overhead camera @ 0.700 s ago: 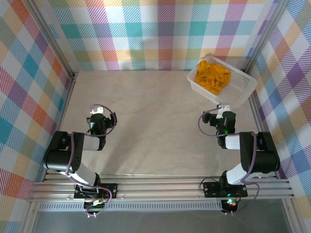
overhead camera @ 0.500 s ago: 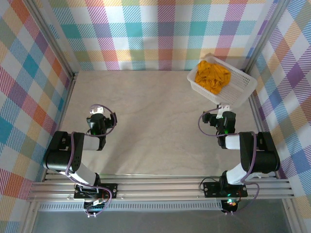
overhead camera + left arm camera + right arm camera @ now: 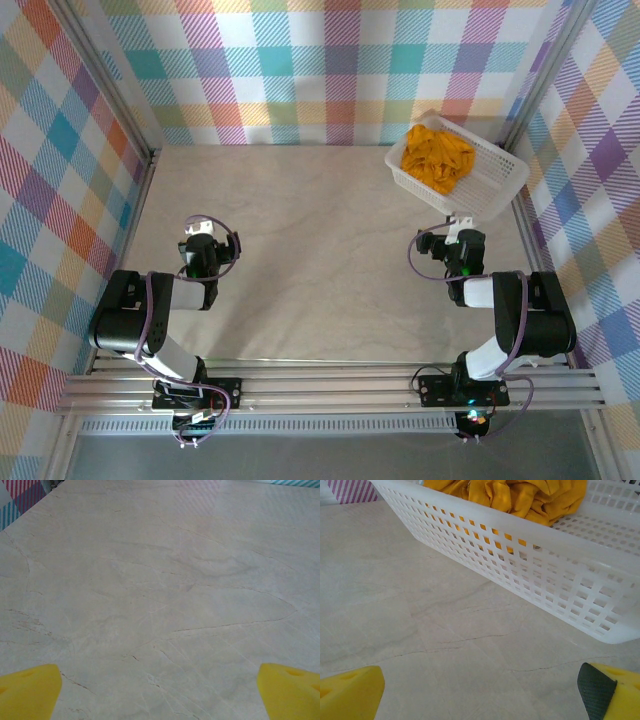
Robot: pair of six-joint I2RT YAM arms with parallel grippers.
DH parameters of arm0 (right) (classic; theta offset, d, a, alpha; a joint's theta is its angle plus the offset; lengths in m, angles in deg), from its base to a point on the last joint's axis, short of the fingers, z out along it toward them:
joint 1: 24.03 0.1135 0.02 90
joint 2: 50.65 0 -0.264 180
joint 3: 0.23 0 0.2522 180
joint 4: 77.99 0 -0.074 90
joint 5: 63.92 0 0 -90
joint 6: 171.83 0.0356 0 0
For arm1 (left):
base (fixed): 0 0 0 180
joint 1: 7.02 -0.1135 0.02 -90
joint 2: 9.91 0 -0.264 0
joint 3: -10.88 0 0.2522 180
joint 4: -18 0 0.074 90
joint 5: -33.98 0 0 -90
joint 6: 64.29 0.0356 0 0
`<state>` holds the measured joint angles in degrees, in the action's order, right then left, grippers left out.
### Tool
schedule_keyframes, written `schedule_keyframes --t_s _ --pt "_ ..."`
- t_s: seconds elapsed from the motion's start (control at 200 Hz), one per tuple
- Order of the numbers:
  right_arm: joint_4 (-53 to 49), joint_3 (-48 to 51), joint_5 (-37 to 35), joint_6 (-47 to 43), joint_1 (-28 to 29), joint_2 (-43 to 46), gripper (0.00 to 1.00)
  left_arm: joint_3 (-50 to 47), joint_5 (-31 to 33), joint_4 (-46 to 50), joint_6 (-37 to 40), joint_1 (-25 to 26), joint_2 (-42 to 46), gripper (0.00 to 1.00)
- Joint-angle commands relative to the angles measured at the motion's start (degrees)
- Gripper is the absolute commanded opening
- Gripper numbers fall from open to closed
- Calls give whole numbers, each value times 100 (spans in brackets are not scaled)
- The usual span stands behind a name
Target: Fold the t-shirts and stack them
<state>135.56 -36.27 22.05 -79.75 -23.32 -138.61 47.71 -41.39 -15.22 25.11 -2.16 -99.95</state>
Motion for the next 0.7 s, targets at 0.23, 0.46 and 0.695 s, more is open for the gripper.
schedule_keyframes --t_s 0.23,0.46,0.695 --pt "-5689 -3386 189 1287 697 1706 100 1153 1827 1827 -89 1006 2259 100" --pt "-6894 -6001 -3 2566 271 -136 95 5571 517 7984 -3474 211 830 100" --pt "-8269 -9307 -181 2786 -168 -3141 93 6693 -1574 7853 -3451 967 299 95"
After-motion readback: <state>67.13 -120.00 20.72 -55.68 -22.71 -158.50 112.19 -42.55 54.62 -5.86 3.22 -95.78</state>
